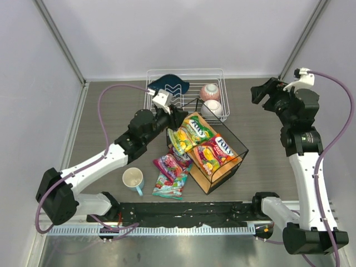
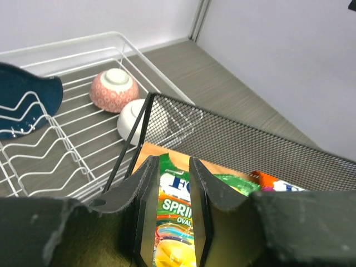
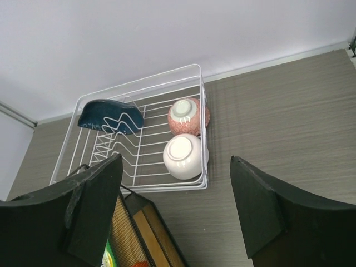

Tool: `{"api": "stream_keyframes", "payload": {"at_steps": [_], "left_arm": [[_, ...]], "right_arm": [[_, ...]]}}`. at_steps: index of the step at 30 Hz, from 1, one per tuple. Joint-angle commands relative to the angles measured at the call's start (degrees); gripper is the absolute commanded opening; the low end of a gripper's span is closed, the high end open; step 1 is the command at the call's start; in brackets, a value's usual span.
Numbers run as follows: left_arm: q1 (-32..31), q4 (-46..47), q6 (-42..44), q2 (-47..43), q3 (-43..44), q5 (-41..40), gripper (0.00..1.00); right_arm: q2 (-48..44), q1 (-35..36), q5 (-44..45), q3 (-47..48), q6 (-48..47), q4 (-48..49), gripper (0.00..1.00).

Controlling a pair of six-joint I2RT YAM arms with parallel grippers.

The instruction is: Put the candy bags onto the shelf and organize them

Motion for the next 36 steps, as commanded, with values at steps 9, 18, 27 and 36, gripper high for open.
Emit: {"api": "stream_keyframes", "payload": {"at_steps": [9, 18, 27, 36], "left_arm": [[0.1, -3.6, -2.8, -3.6, -1.6, 5.9, 0.33], [-2.6, -12.3, -1.2, -2.9, -1.0, 7.5, 0.29], [-4.0, -12.3, -1.4, 2.7, -2.3, 3.0, 0.28], [-4.3, -10.6, -1.6, 8.3, -1.8, 0.0, 0.24]], "right_arm": [[7.1, 1.1, -8.8, 20.3, -3.3, -20.8, 0.50], [6.9, 1.1, -7.6, 22.2, -4.2, -25.0, 0.44], [6.2, 1.1, -8.2, 20.4, -4.9, -24.2, 0.44], [5.6, 1.1, -8.4, 19.6, -5.8, -24.1, 0.44]]}}
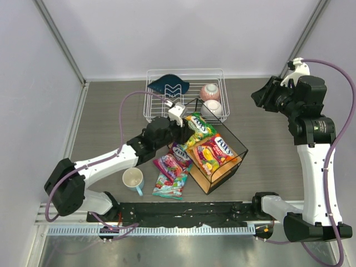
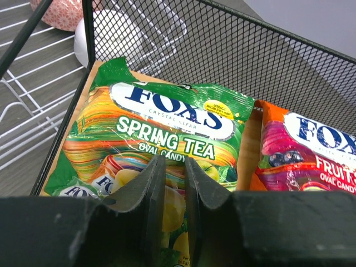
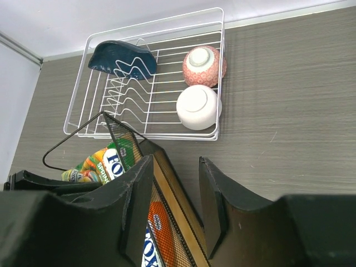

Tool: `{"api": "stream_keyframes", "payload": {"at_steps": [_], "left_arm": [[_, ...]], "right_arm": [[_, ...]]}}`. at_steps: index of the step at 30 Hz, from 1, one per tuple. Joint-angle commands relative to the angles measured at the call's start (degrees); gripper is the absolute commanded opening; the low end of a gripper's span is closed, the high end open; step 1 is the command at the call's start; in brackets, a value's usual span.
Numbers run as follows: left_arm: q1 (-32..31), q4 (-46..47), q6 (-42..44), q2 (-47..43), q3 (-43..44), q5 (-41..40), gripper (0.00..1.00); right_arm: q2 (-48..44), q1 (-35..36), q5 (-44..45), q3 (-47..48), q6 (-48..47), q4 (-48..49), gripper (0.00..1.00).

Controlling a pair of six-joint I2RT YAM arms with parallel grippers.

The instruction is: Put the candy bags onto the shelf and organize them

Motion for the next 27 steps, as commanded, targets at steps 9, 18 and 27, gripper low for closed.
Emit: {"api": "stream_keyframes", "payload": {"at_steps": [9, 18, 27], "left_arm": [[-0.1, -3.8, 1.4, 1.5, 0.0, -3.0, 0.24], [-0.1, -9.6, 2.2, -10.0, 4.4, -1.3, 0.29], [-0.1, -10.7, 1.9, -13.5, 3.1, -0.6, 0.31]], "right_arm": [[-1.6, 0.2, -1.0, 0.0, -1.4, 1.2, 0.44], [1.1, 0.2, -2.8, 6.9, -0.3, -4.0, 0.40], [5.9, 3.4, -4.3, 18.5, 0.0, -13.7, 0.23]]}}
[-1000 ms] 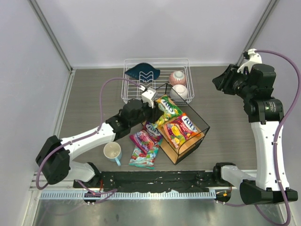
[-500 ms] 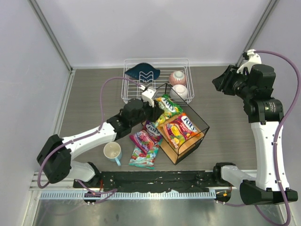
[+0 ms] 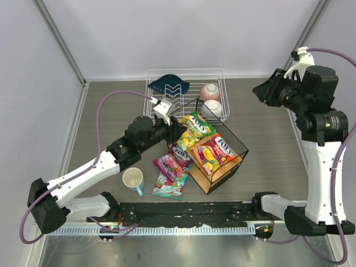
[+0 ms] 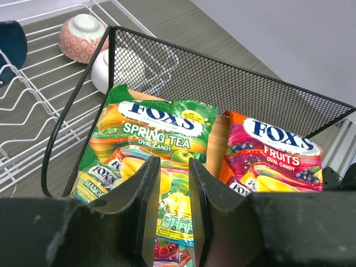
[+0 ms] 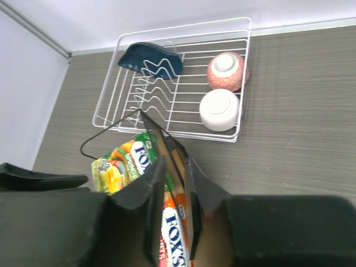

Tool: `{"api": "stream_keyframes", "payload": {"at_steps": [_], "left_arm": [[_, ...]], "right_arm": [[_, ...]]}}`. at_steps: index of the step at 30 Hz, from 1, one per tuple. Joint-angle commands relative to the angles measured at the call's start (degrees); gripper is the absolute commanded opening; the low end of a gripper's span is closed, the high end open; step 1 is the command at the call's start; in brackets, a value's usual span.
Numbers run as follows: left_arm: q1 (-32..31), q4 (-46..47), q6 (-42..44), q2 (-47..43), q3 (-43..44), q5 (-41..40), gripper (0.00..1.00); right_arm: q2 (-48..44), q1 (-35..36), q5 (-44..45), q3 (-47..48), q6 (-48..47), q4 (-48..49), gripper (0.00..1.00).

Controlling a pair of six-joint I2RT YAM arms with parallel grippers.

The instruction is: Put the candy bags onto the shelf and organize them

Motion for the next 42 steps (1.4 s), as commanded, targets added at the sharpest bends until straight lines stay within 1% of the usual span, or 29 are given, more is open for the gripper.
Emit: {"api": "stream_keyframes", "payload": {"at_steps": [1, 3, 4, 7, 9, 11, 13, 14, 15, 17, 21, 24, 28, 31, 33, 38, 41, 42], "left_arm": [[0.0, -1.8, 0.7, -0.6, 0.8, -1.3, 0.31], [0.0, -1.9, 0.6, -0.7, -0.1, -2.3, 0.31], [0.0, -1.6, 0.6, -0.6, -0.6, -3.2, 0.31], [0.0, -1.3, 0.2, -1.0, -1.7, -3.4, 0.31], [0.0, -1.3, -0.2, -1.3, -2.5, -3.2, 0.31], [0.0, -1.1, -0.6, -1.9, -3.1, -3.1, 0.31], [0.0, -1.1, -0.8, -2.3, -3.4, -3.0, 0.31], [0.0, -1.1, -0.9, -2.5, -3.5, -2.7, 0.31], [0.0, -1.1, -0.9, -2.7, -3.5, -2.6, 0.31], [0.0, -1.3, -1.0, -2.9, -3.6, -2.5, 0.31], [0.0, -1.8, -1.0, -3.5, -3.8, -2.3, 0.31], [0.0, -1.6, -1.0, -4.1, -4.1, -2.2, 0.31], [0.0, -1.6, -1.0, -4.8, -4.5, -2.0, 0.31], [0.0, -1.5, -1.1, -5.0, -4.7, -1.9, 0.31], [0.0, -1.4, -1.3, -5.1, -4.9, -1.5, 0.31], [0.0, -1.1, -2.3, -4.9, -4.5, -0.4, 0.31], [0.0, -0.4, -3.0, -4.3, -3.1, 3.4, 0.31], [-0.1, 0.1, -3.8, -4.1, -2.6, 5.7, 0.31]], "right_arm": [[2.8, 2.1, -1.7, 7.1, -0.1, -7.1, 0.17], [3.5, 3.8, -0.6, 8.9, -0.2, -9.3, 0.12], [3.8, 4.5, 0.0, 9.2, 0.2, -9.6, 0.07], [4.6, 7.6, 2.0, 9.4, 0.4, -10.8, 0.01], [5.7, 9.3, 4.6, 10.8, 0.8, -13.1, 0.01], [8.8, 13.1, 7.3, 14.2, 1.6, -16.1, 0.01], [11.3, 16.2, 12.1, 18.2, 2.4, -21.3, 0.01], [13.5, 19.2, 13.4, 19.5, 3.7, -23.1, 0.01], [14.5, 20.4, 14.3, 20.6, 4.3, -25.8, 0.01], [16.1, 23.9, 17.7, 23.4, 5.8, -27.7, 0.01], [18.4, 28.4, 22.0, 27.3, 9.3, -34.3, 0.01], [16.8, 30.6, 22.8, 23.9, 11.3, -34.2, 0.01], [15.4, 33.3, 24.9, 18.0, 16.8, -34.3, 0.01], [14.2, 34.6, 27.3, 15.6, 18.9, -34.3, 0.01], [13.2, 34.9, 29.4, 14.3, 20.7, -34.3, 0.01], [8.2, 34.9, 30.8, 8.3, 23.2, -34.3, 0.01], [5.6, 34.9, 35.6, 6.1, 25.4, -33.3, 0.01], [3.1, 34.9, 36.1, 5.4, 25.7, -30.4, 0.01]]}}
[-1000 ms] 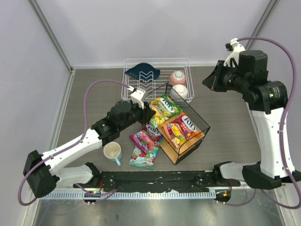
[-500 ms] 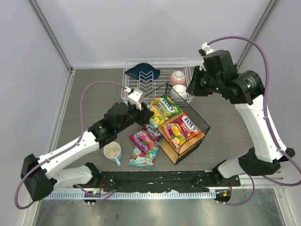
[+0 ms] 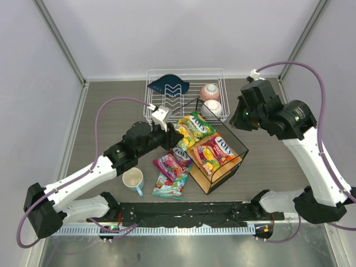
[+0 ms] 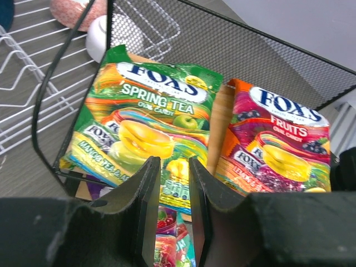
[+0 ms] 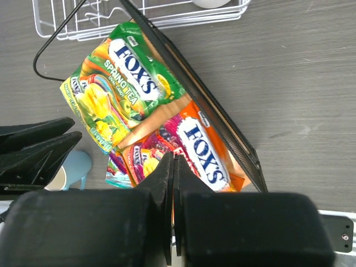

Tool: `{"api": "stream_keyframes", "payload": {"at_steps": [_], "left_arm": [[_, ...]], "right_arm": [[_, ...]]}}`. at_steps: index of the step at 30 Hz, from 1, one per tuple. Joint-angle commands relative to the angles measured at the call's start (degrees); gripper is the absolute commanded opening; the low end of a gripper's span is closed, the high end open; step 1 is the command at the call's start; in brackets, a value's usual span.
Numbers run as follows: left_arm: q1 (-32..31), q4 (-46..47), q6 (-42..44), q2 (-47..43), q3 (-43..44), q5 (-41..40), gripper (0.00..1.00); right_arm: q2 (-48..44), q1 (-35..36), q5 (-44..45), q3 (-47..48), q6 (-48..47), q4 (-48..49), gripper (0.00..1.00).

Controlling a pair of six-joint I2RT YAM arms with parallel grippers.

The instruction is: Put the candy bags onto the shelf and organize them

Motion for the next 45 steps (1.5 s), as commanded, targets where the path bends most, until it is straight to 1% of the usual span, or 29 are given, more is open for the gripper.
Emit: {"api": "stream_keyframes", "payload": {"at_steps": [1, 3, 4, 5, 6, 7, 9, 10, 11, 15, 18, 22, 27, 33, 38, 39, 45], "left_arm": [[-0.1, 3.0, -2.6, 0.0, 2.8, 7.5, 0.31], [-0.2, 5.1, -4.8, 1.0, 4.5, 10.0, 0.30], [-1.0, 6.0, -5.3, 1.1, 5.0, 12.3, 0.30], [-1.8, 6.9, -5.7, 1.5, 6.0, 12.9, 0.30], [-2.8, 8.2, -6.0, 2.6, 6.7, 13.1, 0.30], [-5.6, 8.4, -5.4, 3.3, 7.4, 12.5, 0.30], [-8.6, 8.4, -4.3, 5.3, 10.3, 10.9, 0.30], [-11.0, 8.4, -3.6, 7.5, 11.3, 10.4, 0.30], [-11.8, 8.5, -3.5, 8.5, 12.7, 9.6, 0.30], [-13.1, 12.6, -4.6, 13.9, 13.6, 9.4, 0.29], [-14.5, 13.9, -5.0, 17.5, 14.7, 9.3, 0.28], [-16.7, 16.8, -5.5, 20.8, 14.5, 6.9, 0.25], [-18.3, 22.3, -6.0, 23.5, 12.7, 3.6, 0.24], [-19.6, 23.9, -6.4, 25.6, 12.6, 2.3, 0.23], [-21.0, 25.4, -6.5, 26.1, 10.3, 0.6, 0.23], [-21.1, 25.7, -6.6, 26.3, 9.7, -1.1, 0.23], [-21.3, 27.8, -7.1, 28.4, 7.4, -2.5, 0.22]], "right_arm": [[-7.9, 0.2, 7.3, -3.0, 3.9, -2.4, 0.01], [-11.6, 0.2, 9.3, -4.3, 4.8, 2.8, 0.01], [-12.9, 0.2, 11.0, -5.8, 5.9, 4.4, 0.01], [-14.2, 0.2, 13.5, -6.6, 6.1, 6.0, 0.01], [-15.4, 0.2, 14.8, -7.6, 6.3, 9.1, 0.01], [-17.4, 0.2, 15.7, -9.3, 6.8, 10.2, 0.01], [-18.7, 0.2, 17.3, -10.5, 6.6, 12.2, 0.01], [-19.0, 0.2, 17.6, -11.1, 6.5, 12.3, 0.01], [-19.2, 0.2, 17.6, -11.3, 6.2, 12.4, 0.01], [-19.7, 0.2, 17.1, -12.5, 5.5, 12.4, 0.01], [-20.9, 0.2, 17.9, -13.6, 5.0, 12.5, 0.00], [-23.2, 0.2, 21.3, -15.6, 4.8, 14.1, 0.01], [-27.7, 0.2, 22.9, -19.9, 4.1, 19.7, 0.01], [-26.9, 0.2, 22.2, -20.8, 2.6, 19.9, 0.01], [-26.2, 0.2, 22.1, -20.9, 2.2, 20.1, 0.01], [-26.2, 0.2, 22.1, -20.9, 2.2, 20.1, 0.01], [-26.1, 0.3, 21.4, -21.2, 2.0, 20.4, 0.01]]}}
